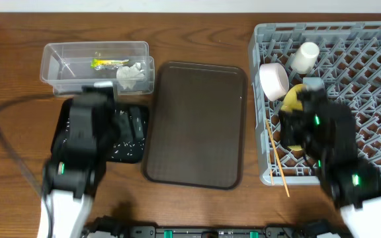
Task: Sort waste into correct bins and load items into the dishwasher rack
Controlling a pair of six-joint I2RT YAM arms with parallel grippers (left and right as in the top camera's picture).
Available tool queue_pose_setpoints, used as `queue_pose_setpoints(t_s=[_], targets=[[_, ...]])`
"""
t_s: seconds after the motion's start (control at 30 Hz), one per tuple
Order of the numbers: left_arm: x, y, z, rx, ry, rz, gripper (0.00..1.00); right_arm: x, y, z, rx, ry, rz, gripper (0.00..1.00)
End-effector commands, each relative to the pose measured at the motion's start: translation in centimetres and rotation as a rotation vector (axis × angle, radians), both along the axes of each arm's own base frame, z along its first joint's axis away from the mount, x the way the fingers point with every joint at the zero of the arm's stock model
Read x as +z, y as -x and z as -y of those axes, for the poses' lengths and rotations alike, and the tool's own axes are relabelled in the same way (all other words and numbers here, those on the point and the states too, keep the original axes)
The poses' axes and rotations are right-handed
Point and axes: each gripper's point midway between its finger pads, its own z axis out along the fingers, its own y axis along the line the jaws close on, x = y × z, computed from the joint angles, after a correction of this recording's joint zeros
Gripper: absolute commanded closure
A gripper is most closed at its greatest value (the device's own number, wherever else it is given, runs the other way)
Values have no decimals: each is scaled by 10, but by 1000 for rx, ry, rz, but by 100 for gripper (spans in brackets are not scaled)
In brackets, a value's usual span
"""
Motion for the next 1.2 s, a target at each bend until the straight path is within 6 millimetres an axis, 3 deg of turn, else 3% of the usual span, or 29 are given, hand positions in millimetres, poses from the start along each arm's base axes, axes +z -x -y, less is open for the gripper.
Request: queue_pose_setpoints(t_s=[0.0,0.03,0.17,0.4,0.77,1.17], targets=[[1,11,-2,-10,-9,79,1,-8,15,16,-56,5,68,23],[4,14,-3,-10,-6,99,1,-8,19,21,-71,10,88,1],[7,28,-5,-10,-6,103,0,-8,30,35,-127,36,133,1],[3,31,-5,-10,-8,88,0,-9,35,36,-126,37,126,1],[3,31,-5,-10,-8,87,0,-39,55,41,-99,110,-10,1],[3,31,-5,-10,-8,87,0,-16,39,37,-70,125,107,1]])
